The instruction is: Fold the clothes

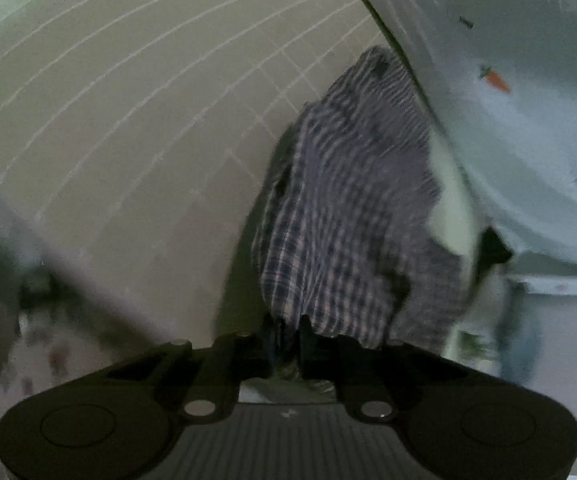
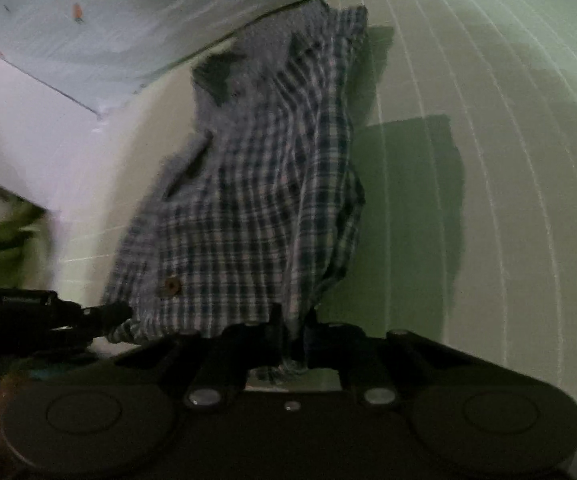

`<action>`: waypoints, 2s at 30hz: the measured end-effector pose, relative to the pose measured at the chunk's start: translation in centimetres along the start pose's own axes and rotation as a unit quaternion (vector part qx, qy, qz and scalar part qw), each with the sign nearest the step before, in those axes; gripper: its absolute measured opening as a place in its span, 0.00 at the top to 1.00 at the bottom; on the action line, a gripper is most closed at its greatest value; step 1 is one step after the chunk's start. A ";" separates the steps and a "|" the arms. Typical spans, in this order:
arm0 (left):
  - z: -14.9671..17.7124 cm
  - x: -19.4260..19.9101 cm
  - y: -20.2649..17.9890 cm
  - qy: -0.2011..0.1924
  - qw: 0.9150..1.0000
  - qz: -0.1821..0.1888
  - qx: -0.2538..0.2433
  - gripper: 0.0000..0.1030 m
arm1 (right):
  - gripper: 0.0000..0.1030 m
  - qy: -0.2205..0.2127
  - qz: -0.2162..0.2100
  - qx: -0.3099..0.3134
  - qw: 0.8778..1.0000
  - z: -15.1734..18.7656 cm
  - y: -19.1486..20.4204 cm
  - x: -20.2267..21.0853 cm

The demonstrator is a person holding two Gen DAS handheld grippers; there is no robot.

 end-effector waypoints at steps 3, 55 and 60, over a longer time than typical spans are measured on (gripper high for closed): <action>1.0 3.1 -2.4 0.008 1.000 0.022 0.005 0.91 | 0.92 0.008 -0.032 -0.027 0.999 -1.0 0.4 4.7; -13.0 -19.3 -11.7 -0.031 0.950 -0.125 -0.284 0.08 | 0.06 -0.095 0.077 -0.043 0.992 -18.8 -5.4 -12.9; -13.3 -20.3 -11.7 -0.022 0.955 -0.114 -0.273 0.08 | 0.03 -0.092 0.065 -0.074 0.991 -18.4 -5.8 -13.9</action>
Point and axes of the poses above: each gripper's, at about its wrist camera, not at the fingertips, and x roughly against the way its jaws point, y to its left, z to its underside, the point moved 5 cm from there along -x, roughly the way its jaws point, and after that the axes turned 11 degrees about -y, right-handed, at the moved point
